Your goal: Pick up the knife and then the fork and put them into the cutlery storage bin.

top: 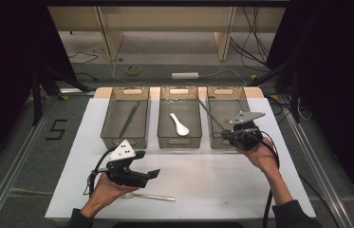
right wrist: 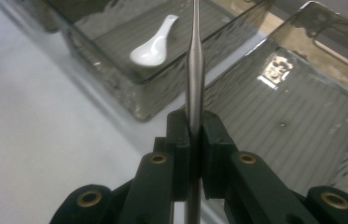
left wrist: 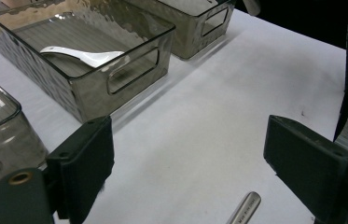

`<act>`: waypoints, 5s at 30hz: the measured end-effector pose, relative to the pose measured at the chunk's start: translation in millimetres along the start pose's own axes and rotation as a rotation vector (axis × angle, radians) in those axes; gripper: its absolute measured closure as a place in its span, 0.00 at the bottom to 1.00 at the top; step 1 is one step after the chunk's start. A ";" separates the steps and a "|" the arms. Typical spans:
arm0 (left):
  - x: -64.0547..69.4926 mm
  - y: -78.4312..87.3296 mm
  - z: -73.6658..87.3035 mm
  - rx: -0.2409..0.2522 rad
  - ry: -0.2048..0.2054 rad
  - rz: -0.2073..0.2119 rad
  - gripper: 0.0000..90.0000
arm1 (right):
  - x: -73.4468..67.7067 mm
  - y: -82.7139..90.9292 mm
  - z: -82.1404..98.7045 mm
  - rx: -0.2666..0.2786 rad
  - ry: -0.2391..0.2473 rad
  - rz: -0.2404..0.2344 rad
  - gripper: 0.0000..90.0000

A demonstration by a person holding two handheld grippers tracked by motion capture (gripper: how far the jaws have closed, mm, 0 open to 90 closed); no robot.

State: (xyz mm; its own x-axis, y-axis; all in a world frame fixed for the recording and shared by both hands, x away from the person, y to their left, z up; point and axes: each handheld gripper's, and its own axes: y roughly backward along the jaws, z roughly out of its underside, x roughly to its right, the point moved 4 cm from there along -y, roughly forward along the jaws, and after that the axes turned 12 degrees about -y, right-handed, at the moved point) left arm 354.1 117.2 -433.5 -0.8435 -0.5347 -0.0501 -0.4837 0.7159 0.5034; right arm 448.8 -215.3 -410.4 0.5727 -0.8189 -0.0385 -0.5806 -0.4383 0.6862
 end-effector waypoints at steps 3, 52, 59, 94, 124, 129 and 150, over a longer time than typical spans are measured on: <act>-1.1 1.4 1.7 -0.005 -0.006 -0.006 0.17 | 10.8 -3.1 -10.2 0.013 -0.051 -0.003 0.94; -2.3 4.4 6.9 -0.013 -0.026 -0.010 0.18 | 61.5 -73.0 -15.6 -0.136 -0.360 0.175 0.93; -1.5 3.4 7.1 -0.016 -0.026 -0.011 0.18 | 63.0 -78.1 -10.2 -0.154 -0.385 0.174 0.92; -2.8 -4.7 15.1 -0.149 -0.043 0.026 0.18 | -12.1 0.3 6.7 0.126 -0.218 -0.086 0.33; 12.0 -14.7 26.0 -0.395 -0.159 0.110 0.25 | -66.3 24.9 64.0 0.217 -0.171 -0.215 0.29; 17.7 -18.8 33.2 -0.497 -0.183 0.152 0.34 | -71.4 26.7 69.6 0.201 -0.162 -0.223 0.28; 27.2 -35.4 49.4 -0.728 -0.260 0.211 0.60 | -79.6 30.3 79.9 0.185 -0.160 -0.237 0.29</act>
State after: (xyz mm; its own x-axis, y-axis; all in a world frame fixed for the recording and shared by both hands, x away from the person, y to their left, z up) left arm 336.7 99.5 -495.3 -0.9709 -0.2351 -0.0456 -0.1101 0.2694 0.9567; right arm 339.4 -193.0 -444.6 0.6152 -0.7272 -0.3045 -0.5457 -0.6715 0.5013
